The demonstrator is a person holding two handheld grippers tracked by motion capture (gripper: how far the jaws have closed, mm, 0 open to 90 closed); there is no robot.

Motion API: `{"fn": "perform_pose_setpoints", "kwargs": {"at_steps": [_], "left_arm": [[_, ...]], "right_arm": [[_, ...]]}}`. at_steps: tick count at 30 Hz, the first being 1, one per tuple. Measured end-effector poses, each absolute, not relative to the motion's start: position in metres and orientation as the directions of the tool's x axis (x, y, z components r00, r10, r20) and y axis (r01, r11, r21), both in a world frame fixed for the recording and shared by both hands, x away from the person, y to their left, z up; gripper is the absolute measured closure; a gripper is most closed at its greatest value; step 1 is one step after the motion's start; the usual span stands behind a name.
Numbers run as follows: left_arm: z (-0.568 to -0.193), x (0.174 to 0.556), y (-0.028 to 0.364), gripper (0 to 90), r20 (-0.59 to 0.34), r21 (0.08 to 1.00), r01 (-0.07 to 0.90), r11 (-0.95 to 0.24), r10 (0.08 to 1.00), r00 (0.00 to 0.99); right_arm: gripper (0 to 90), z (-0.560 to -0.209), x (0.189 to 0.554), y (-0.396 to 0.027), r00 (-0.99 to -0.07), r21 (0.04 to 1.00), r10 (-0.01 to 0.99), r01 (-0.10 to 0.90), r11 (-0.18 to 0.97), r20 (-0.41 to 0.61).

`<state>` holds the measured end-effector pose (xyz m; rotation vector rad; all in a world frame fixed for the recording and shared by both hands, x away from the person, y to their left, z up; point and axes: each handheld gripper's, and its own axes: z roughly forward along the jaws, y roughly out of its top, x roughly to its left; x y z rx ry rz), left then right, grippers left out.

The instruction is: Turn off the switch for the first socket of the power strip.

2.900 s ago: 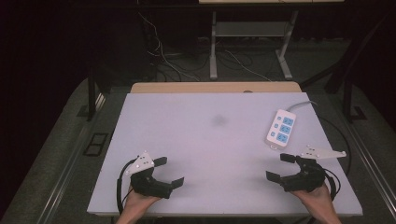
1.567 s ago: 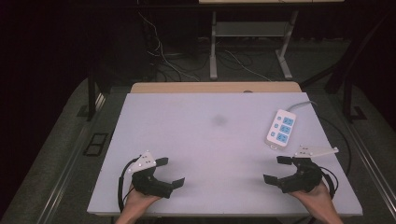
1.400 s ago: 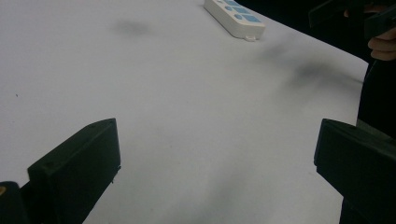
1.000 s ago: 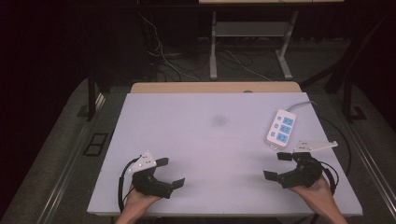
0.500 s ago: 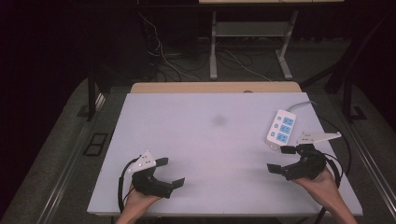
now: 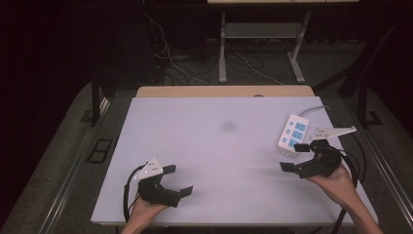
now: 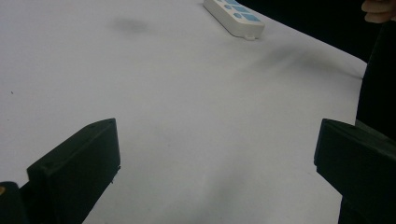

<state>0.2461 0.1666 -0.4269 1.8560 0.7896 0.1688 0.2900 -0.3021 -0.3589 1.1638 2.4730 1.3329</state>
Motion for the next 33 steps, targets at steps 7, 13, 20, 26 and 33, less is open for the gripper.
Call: {"fn": "perform_pose_setpoints", "kwargs": {"at_steps": [7, 13, 20, 26, 33], "left_arm": [[-0.427, 0.246, 0.166, 0.0, -0.244, 0.870, 0.442, -0.220, 0.586, 0.772], [-0.428, 0.246, 0.166, 0.0, -0.245, 0.870, 0.443, -0.218, 0.587, 0.772], [-0.428, 0.246, 0.164, 0.0, -0.246, 0.869, 0.444, -0.221, 0.585, 0.773], [-0.428, 0.246, 0.165, 0.0, -0.245, 0.869, 0.442, -0.222, 0.584, 0.774], [-0.428, 0.247, 0.165, 0.0, -0.246, 0.868, 0.443, -0.222, 0.584, 0.774]], "right_arm": [[0.9, -0.354, 0.300, -0.302, -0.707, 0.746, 0.661, 0.578, 0.332, 0.253], [0.9, -0.347, 0.311, -0.302, -0.711, 0.742, 0.661, 0.573, 0.347, 0.240], [0.9, -0.341, 0.320, -0.300, -0.720, 0.738, 0.655, 0.567, 0.365, 0.229], [0.9, -0.333, 0.332, -0.298, -0.725, 0.735, 0.655, 0.560, 0.383, 0.211], [1.0, -0.327, 0.345, -0.298, -0.726, 0.735, 0.659, 0.555, 0.389, 0.199]]}}
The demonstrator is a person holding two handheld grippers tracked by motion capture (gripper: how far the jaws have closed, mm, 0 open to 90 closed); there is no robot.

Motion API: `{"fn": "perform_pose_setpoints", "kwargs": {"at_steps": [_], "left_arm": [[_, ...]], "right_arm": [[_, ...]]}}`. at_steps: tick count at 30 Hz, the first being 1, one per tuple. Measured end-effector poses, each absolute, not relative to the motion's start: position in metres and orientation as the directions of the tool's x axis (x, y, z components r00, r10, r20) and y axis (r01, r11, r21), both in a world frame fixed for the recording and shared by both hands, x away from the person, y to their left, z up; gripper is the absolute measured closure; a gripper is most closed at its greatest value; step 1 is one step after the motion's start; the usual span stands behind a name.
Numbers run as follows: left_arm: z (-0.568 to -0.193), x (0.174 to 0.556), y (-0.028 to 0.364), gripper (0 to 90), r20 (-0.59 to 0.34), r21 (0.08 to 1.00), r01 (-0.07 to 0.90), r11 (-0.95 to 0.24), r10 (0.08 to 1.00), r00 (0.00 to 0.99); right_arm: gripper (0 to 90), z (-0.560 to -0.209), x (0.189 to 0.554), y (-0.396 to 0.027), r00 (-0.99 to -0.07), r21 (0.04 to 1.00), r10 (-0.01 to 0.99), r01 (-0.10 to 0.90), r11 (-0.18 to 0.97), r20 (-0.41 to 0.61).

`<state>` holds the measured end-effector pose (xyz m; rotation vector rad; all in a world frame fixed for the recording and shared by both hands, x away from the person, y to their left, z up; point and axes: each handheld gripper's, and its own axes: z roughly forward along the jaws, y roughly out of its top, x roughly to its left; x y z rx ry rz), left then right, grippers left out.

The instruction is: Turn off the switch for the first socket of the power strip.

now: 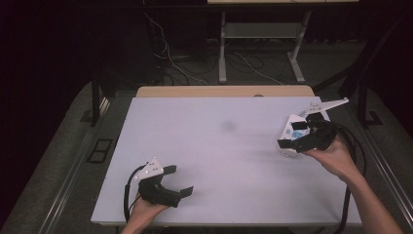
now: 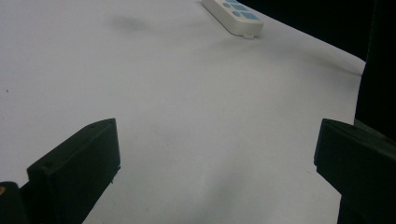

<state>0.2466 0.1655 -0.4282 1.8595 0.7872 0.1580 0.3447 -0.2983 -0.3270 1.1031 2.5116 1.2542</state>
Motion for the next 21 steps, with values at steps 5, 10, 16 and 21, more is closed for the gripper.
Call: {"fn": "perform_pose_setpoints", "kwargs": {"at_steps": [5, 10, 16, 21], "left_arm": [[-0.428, 0.247, 0.165, 0.0, -0.245, 0.869, 0.443, -0.222, 0.583, 0.774], [-0.428, 0.247, 0.165, 0.0, -0.248, 0.868, 0.444, -0.221, 0.583, 0.774], [-0.428, 0.247, 0.165, 0.0, -0.246, 0.868, 0.443, -0.223, 0.582, 0.775], [-0.428, 0.247, 0.165, 0.0, -0.246, 0.868, 0.443, -0.224, 0.581, 0.775]], "right_arm": [[0.9, -0.325, 0.355, -0.300, -0.717, 0.729, 0.669, 0.563, 0.389, 0.197], [0.9, -0.323, 0.366, -0.302, -0.705, 0.728, 0.676, 0.576, 0.371, 0.214], [0.9, -0.323, 0.377, -0.304, -0.695, 0.723, 0.685, 0.587, 0.363, 0.220], [0.9, -0.327, 0.386, -0.305, -0.687, 0.719, 0.691, 0.596, 0.358, 0.225]]}}
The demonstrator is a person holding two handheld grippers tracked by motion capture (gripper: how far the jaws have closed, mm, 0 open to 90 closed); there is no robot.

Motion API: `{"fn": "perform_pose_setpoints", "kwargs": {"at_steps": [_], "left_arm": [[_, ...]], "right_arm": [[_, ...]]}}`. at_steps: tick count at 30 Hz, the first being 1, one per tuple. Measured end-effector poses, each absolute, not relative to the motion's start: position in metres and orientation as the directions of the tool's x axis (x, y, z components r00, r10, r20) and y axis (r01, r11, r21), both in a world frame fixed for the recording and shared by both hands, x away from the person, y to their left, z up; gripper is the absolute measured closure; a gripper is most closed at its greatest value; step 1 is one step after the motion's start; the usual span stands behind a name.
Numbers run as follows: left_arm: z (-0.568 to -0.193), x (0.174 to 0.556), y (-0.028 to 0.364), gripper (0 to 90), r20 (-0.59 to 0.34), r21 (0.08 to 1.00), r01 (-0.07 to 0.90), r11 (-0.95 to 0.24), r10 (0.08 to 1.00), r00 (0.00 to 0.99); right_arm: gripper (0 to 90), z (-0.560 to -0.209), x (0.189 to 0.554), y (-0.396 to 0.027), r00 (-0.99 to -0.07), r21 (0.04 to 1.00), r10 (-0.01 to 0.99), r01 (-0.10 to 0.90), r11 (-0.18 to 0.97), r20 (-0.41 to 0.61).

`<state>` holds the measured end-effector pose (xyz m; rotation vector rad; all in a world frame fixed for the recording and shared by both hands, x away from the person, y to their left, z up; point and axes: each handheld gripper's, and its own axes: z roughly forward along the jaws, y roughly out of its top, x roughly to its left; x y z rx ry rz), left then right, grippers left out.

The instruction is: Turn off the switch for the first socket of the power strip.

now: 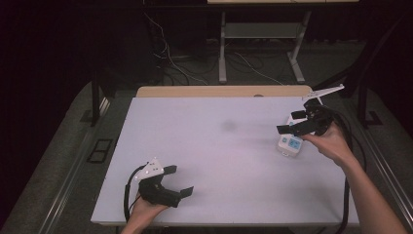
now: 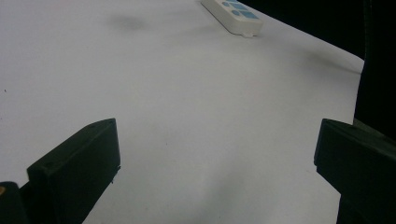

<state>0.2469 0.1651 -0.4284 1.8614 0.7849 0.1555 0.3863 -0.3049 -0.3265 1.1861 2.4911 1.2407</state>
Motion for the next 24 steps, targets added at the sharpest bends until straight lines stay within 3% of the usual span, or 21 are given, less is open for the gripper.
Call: {"fn": "perform_pose_setpoints", "kwargs": {"at_steps": [24], "left_arm": [[-0.429, 0.247, 0.165, 0.0, -0.246, 0.867, 0.444, -0.227, 0.580, 0.777]], "right_arm": [[1.0, -0.336, 0.425, -0.329, -0.612, 0.727, 0.748, 0.632, 0.269, 0.255]]}}
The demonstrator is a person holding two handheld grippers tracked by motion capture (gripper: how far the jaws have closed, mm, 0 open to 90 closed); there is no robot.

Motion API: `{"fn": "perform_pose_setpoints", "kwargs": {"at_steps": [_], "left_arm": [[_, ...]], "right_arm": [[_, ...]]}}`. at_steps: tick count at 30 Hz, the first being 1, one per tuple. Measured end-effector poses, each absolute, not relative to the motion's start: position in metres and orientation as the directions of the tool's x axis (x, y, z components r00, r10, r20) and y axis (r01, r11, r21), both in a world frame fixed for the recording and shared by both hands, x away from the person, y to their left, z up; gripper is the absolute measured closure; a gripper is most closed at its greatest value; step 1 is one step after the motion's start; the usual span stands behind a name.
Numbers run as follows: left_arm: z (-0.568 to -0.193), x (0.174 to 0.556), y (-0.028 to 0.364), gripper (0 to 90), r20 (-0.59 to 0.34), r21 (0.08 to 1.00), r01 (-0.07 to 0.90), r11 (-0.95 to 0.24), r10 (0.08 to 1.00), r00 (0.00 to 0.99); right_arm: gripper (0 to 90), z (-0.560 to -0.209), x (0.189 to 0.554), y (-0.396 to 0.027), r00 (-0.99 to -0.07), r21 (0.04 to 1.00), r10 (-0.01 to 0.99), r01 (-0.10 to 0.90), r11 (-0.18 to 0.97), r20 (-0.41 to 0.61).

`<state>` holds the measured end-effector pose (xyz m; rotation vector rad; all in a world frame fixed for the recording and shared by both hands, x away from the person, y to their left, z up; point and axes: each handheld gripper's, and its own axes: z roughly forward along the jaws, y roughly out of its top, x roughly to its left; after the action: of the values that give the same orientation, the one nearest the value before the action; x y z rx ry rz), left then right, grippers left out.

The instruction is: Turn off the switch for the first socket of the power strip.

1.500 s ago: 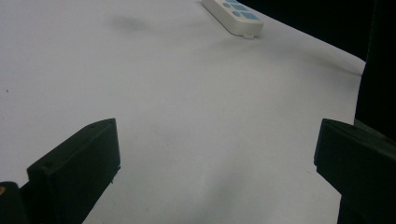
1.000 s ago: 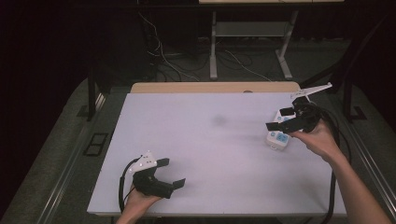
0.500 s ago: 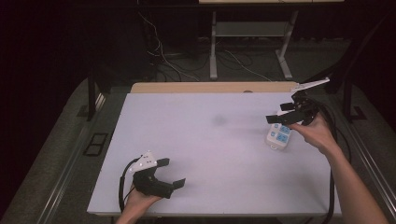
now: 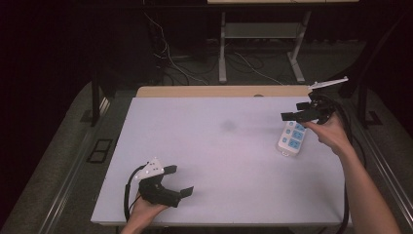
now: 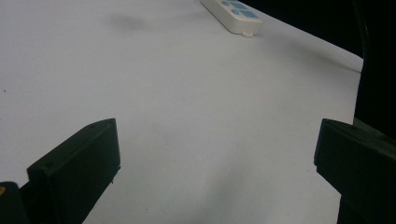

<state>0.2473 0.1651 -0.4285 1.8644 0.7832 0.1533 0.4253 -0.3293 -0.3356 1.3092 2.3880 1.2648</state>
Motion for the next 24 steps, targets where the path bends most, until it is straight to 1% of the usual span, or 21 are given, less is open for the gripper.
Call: {"fn": "perform_pose_setpoints", "kwargs": {"at_steps": [14, 15, 17, 18, 20, 21, 22, 23, 24], "left_arm": [[-0.428, 0.247, 0.165, 0.0, -0.244, 0.867, 0.442, -0.229, 0.578, 0.779], [-0.428, 0.247, 0.165, 0.0, -0.245, 0.867, 0.442, -0.228, 0.577, 0.779], [-0.428, 0.247, 0.165, 0.0, -0.246, 0.867, 0.443, -0.227, 0.578, 0.778], [-0.429, 0.248, 0.165, 0.0, -0.246, 0.867, 0.442, -0.228, 0.577, 0.779], [-0.429, 0.248, 0.165, 0.0, -0.245, 0.867, 0.442, -0.229, 0.577, 0.779], [-0.429, 0.247, 0.165, 0.0, -0.244, 0.867, 0.441, -0.230, 0.577, 0.780], [-0.429, 0.247, 0.165, 0.0, -0.242, 0.867, 0.440, -0.232, 0.576, 0.781], [-0.429, 0.247, 0.165, 0.0, -0.244, 0.868, 0.441, -0.231, 0.575, 0.781], [-0.429, 0.247, 0.165, 0.0, -0.243, 0.868, 0.440, -0.231, 0.575, 0.781]], "right_arm": [[1.2, -0.350, 0.443, -0.344, -0.537, 0.725, 0.802, 0.658, 0.203, 0.262], [4.8, -0.351, 0.444, -0.345, -0.536, 0.725, 0.802, 0.658, 0.202, 0.263], [8.5, -0.354, 0.447, -0.347, -0.526, 0.720, 0.812, 0.663, 0.204, 0.255], [16.3, -0.355, 0.447, -0.347, -0.521, 0.717, 0.816, 0.666, 0.206, 0.250], [16.7, -0.356, 0.448, -0.348, -0.517, 0.716, 0.819, 0.667, 0.205, 0.247], [18.9, -0.357, 0.449, -0.348, -0.507, 0.711, 0.825, 0.674, 0.200, 0.249], [23.1, -0.358, 0.450, -0.348, -0.505, 0.709, 0.827, 0.676, 0.200, 0.248], [29.2, -0.360, 0.452, -0.348, -0.495, 0.704, 0.836, 0.680, 0.203, 0.237], [29.2, -0.360, 0.452, -0.348, -0.495, 0.704, 0.836, 0.680, 0.203, 0.237]]}}
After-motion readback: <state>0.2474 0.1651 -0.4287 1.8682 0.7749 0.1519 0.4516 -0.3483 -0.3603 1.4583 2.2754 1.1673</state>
